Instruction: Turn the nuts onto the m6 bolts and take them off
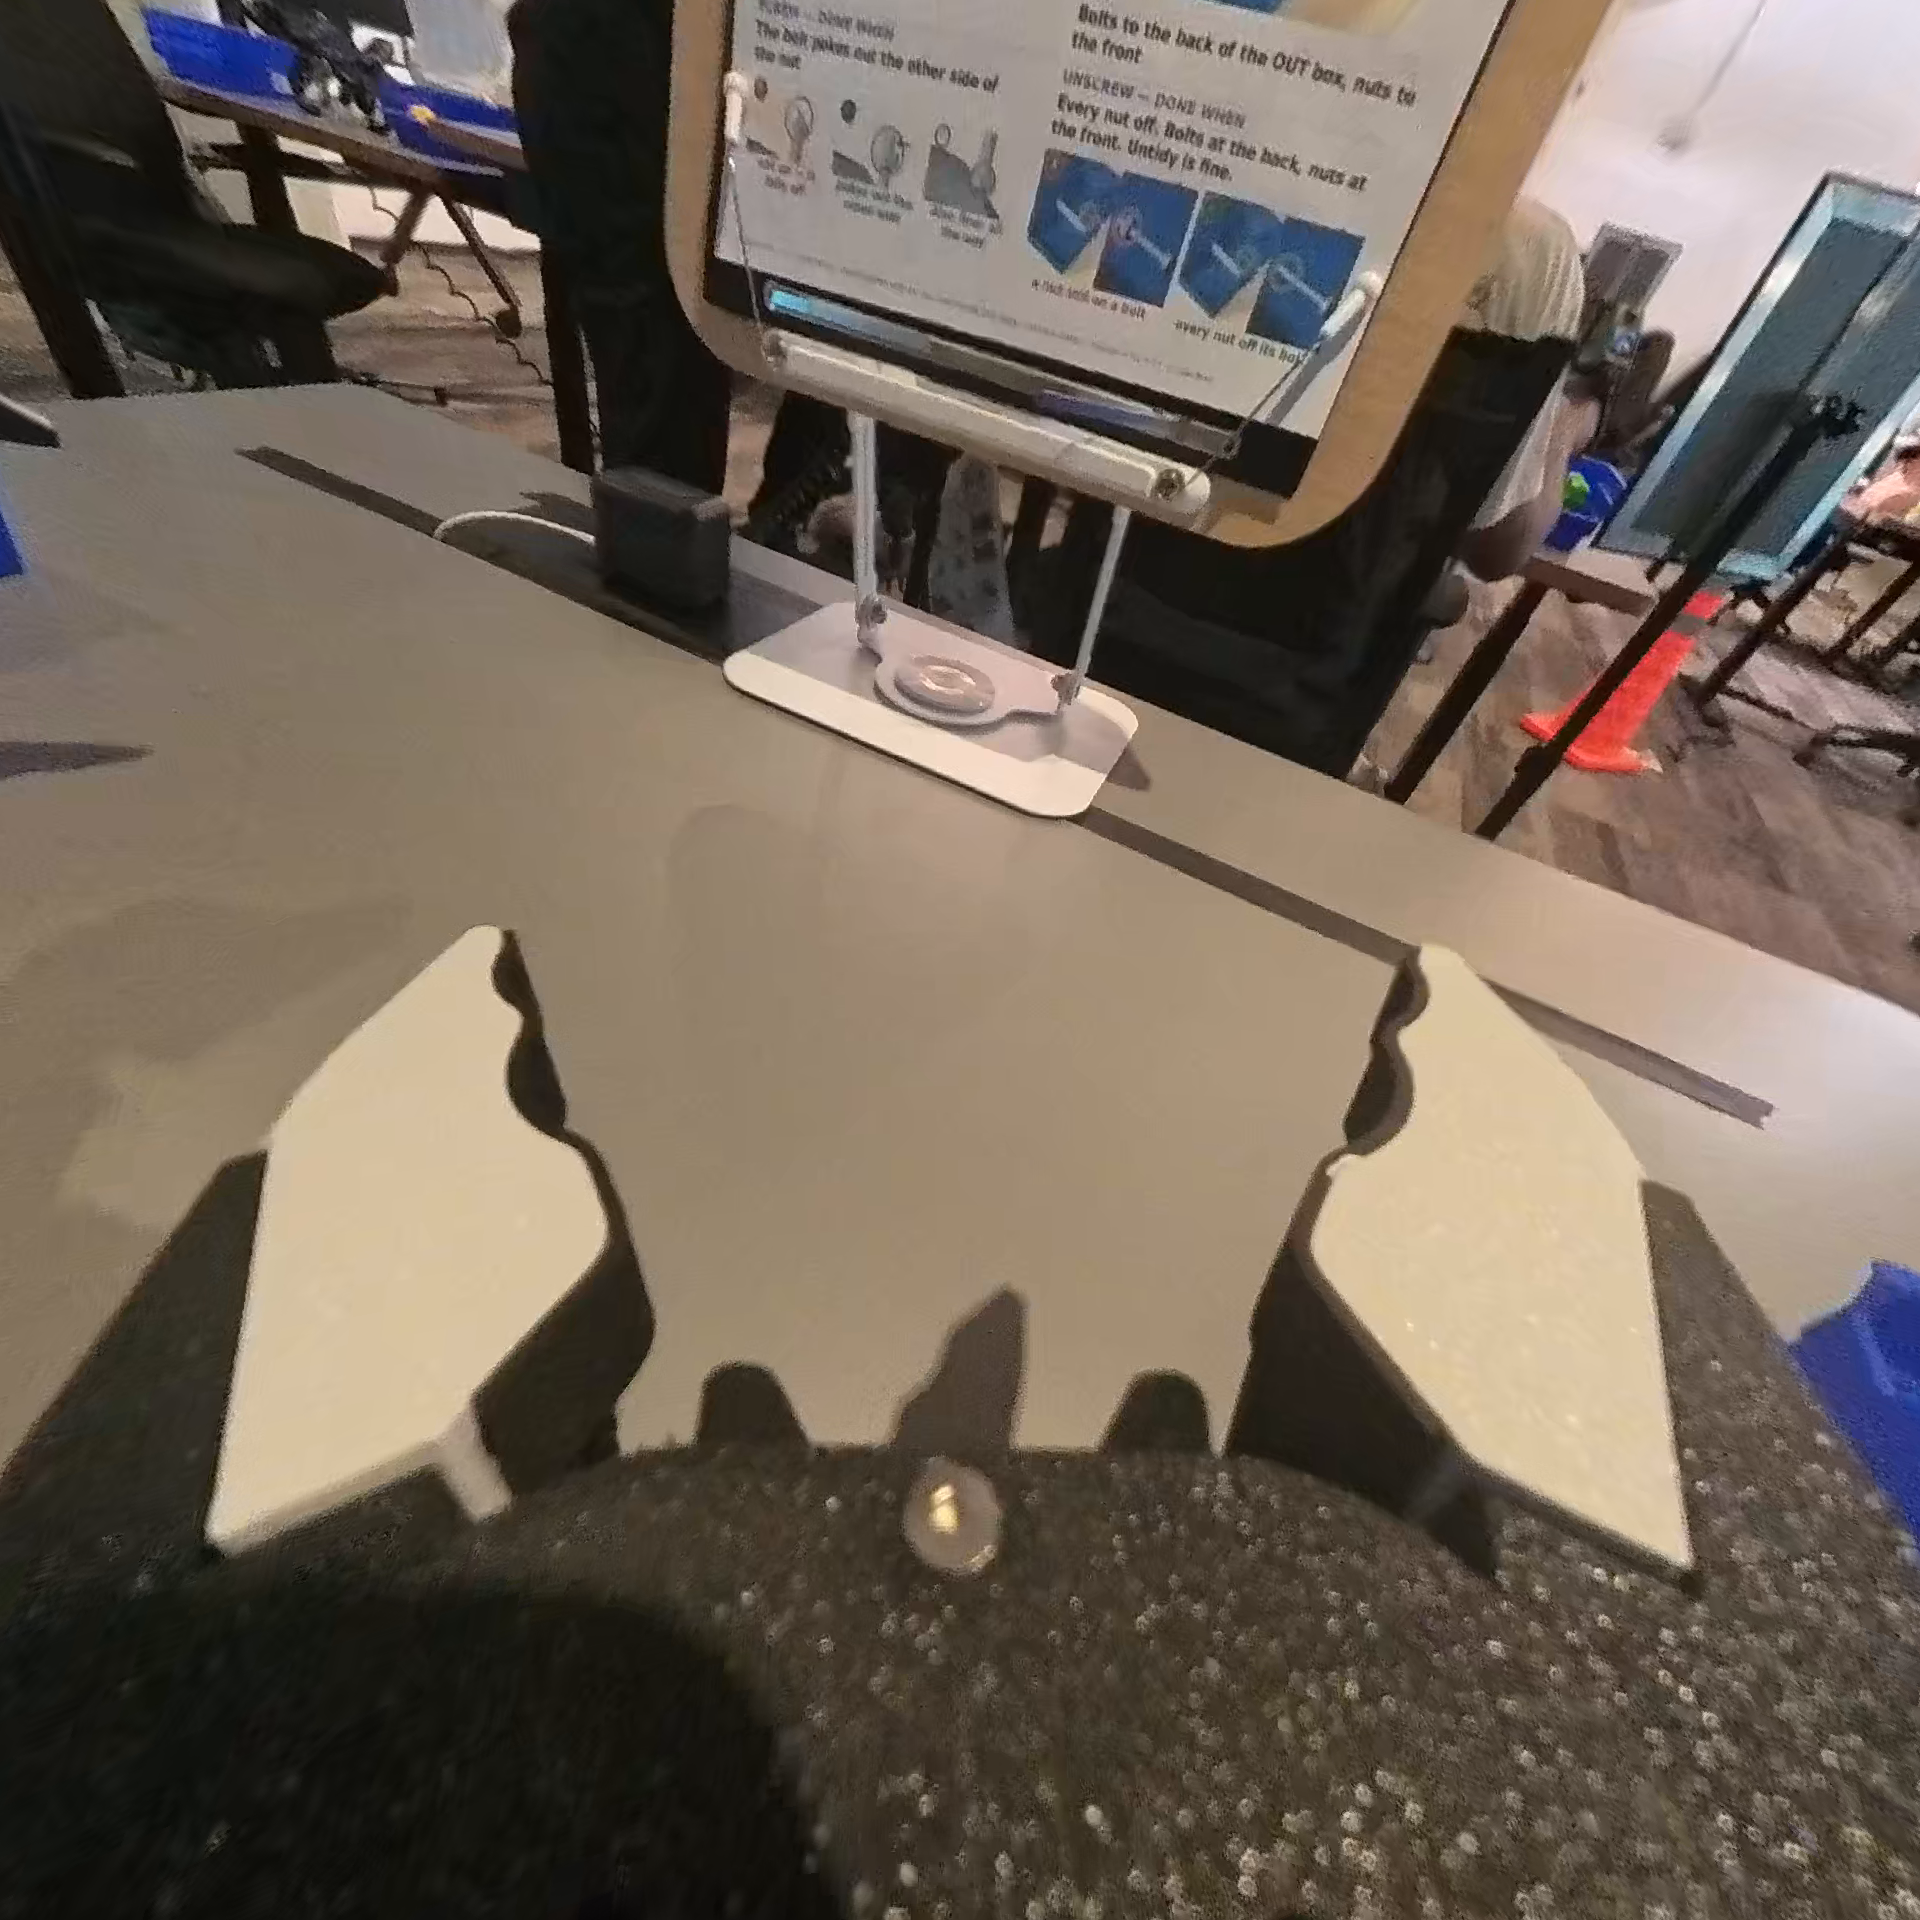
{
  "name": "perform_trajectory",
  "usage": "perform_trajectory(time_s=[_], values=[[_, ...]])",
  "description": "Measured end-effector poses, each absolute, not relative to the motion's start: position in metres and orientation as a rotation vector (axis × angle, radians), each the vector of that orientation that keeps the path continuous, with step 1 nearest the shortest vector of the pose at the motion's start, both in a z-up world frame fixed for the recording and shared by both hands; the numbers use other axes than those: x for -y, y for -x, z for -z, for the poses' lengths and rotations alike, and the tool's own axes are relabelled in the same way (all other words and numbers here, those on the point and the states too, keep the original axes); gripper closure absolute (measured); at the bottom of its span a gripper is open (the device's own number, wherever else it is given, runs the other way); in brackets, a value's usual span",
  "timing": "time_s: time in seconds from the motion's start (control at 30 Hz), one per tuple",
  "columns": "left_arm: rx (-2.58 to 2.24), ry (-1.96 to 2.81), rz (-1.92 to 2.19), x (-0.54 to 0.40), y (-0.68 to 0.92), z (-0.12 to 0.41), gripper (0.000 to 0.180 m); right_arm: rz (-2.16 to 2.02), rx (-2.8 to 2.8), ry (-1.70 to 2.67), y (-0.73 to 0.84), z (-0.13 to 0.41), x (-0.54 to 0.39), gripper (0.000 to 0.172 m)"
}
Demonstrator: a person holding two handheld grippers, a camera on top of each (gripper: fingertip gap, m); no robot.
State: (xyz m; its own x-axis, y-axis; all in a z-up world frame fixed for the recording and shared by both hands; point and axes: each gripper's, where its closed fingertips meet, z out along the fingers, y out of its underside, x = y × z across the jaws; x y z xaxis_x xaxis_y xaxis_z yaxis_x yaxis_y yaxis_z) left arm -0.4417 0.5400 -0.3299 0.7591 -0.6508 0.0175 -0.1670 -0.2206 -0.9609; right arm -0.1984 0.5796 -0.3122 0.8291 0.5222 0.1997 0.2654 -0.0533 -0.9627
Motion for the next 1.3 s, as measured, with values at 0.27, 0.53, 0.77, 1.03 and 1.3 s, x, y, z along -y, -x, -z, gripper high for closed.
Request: perform_trajectory(time_s=[0.27,0.53,0.77,1.03,1.3], values=[[-0.598,1.691,0.647,-0.534,0.440,0.327,0.059,-0.292,0.750,1.543,0.212,0.328,-0.581,0.028],[-0.650,1.695,0.603,-0.528,0.440,0.322,0.066,-0.303,0.812,1.560,0.216,0.343,-0.578,0.040],[-0.767,1.706,0.480,-0.501,0.464,0.276,0.074,-0.401,0.852,1.596,0.220,0.353,-0.567,0.057],[-0.763,1.866,0.258,-0.453,0.580,0.237,0.091,-0.481,0.856,1.587,0.223,0.346,-0.559,0.063],[-0.619,2.193,0.046,-0.414,0.723,0.270,0.103,-0.526,0.851,1.565,0.227,0.340,-0.553,0.069]])
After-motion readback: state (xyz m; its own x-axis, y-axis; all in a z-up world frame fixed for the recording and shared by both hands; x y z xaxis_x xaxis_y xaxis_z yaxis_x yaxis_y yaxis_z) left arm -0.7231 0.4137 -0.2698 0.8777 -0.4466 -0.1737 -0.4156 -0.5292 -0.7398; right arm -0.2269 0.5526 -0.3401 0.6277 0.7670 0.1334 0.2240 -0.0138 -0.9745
